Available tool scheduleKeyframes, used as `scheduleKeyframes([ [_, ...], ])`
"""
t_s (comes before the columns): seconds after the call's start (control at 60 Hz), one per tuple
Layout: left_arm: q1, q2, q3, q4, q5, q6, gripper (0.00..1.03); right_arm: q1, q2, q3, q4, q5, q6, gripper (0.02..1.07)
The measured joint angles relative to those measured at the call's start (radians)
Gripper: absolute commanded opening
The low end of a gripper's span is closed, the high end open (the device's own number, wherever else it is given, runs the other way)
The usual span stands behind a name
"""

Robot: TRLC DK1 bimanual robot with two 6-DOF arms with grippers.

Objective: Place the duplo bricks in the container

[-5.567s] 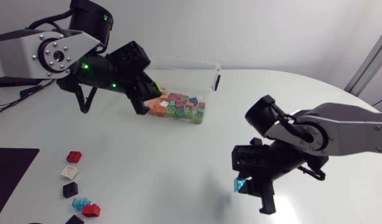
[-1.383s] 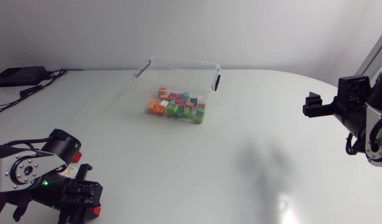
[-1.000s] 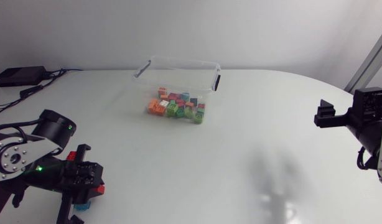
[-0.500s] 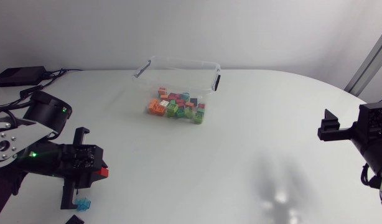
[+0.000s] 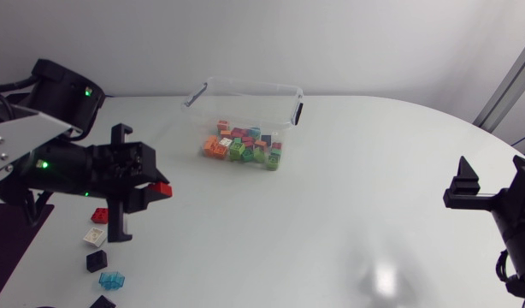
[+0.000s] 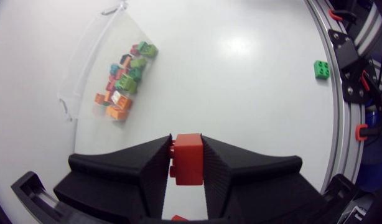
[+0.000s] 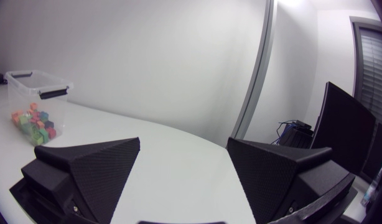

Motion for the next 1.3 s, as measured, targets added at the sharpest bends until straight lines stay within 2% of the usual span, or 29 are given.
scheduleKeyframes([
  [0.233, -0.037, 0.107, 0.122, 0.147, 0.000, -0.119, 0.08, 0.000, -0.163, -0.074, -0.009, -0.003, 0.085, 1.03],
  [0.567, -0.037, 0.275, 0.260, 0.380, 0.000, -0.263, 0.08, 0.000, -0.412, -0.088, -0.221, -0.005, 0.099, 1.03],
  [0.75, -0.032, 0.397, 0.361, 0.465, 0.000, -0.332, 0.08, 0.002, -0.610, -0.088, -0.397, -0.005, 0.099, 1.03],
  [0.867, -0.022, 0.477, 0.433, 0.521, 0.000, -0.372, 0.08, 0.008, -0.666, -0.088, -0.438, -0.005, 0.099, 1.03],
  [1.133, -0.002, 0.639, 0.560, 0.540, -0.001, -0.397, 0.08, 0.023, -0.671, -0.088, -0.505, -0.012, 0.098, 1.03],
  [1.3, 0.005, 0.745, 0.676, 0.536, -0.013, -0.428, 0.08, 0.017, -0.671, -0.088, -0.593, -0.009, 0.098, 1.03],
])
